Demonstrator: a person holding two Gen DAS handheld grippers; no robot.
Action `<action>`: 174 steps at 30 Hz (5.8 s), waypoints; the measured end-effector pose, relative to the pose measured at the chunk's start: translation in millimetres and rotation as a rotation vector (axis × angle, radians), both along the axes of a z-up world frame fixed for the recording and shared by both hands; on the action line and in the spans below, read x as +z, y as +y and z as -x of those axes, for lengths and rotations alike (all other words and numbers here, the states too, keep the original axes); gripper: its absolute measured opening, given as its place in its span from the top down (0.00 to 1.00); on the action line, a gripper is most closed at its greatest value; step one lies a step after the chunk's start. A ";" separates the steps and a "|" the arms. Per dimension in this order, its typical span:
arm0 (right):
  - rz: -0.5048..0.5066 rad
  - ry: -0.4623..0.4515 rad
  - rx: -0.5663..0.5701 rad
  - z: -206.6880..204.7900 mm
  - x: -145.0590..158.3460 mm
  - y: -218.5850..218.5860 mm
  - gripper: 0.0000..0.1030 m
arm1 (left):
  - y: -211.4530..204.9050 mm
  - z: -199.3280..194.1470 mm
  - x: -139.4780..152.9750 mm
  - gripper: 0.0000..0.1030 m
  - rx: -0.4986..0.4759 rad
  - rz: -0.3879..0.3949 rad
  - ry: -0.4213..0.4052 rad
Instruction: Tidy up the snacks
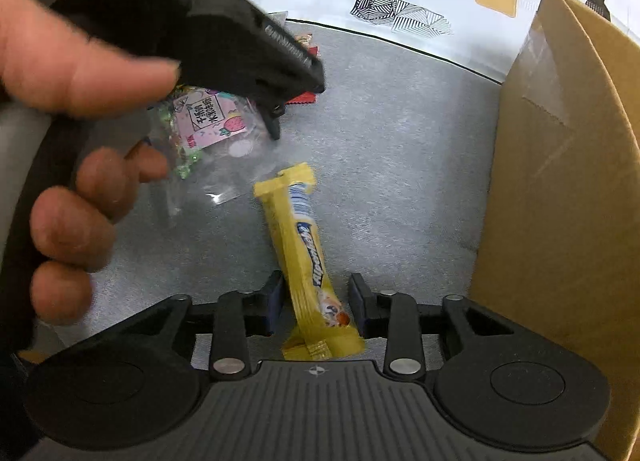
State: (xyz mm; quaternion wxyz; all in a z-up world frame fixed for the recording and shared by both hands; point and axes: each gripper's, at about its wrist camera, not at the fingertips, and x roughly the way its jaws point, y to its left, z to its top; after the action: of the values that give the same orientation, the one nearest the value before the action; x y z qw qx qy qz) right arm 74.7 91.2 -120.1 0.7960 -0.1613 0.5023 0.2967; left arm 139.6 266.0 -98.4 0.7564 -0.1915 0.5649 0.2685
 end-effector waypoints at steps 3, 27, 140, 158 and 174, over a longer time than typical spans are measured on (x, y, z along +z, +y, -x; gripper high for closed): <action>-0.020 0.001 0.000 1.3 2.5 -1.4 0.81 | 0.7 16.4 11.5 0.33 -0.047 -0.012 -0.026; -0.044 0.048 -0.064 1.4 2.7 3.8 0.80 | -2.7 8.4 26.3 0.01 0.075 0.068 -0.034; -0.103 0.000 -0.025 -35.8 -7.4 32.2 0.84 | 53.1 46.8 8.5 0.32 0.089 0.451 -0.501; -0.145 -0.093 -0.148 -36.6 25.9 -8.9 0.84 | -21.9 51.2 43.1 0.31 -0.537 -0.147 -0.292; -0.327 -0.167 -0.226 -42.8 70.7 -60.8 0.84 | -119.2 65.2 -27.8 0.30 -1.091 -0.875 -0.110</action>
State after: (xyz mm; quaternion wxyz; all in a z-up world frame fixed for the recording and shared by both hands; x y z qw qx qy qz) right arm 117.6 30.3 -49.4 0.8787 0.0035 0.3944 0.2687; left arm 74.3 146.8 -126.2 0.8183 0.4282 0.3810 0.0431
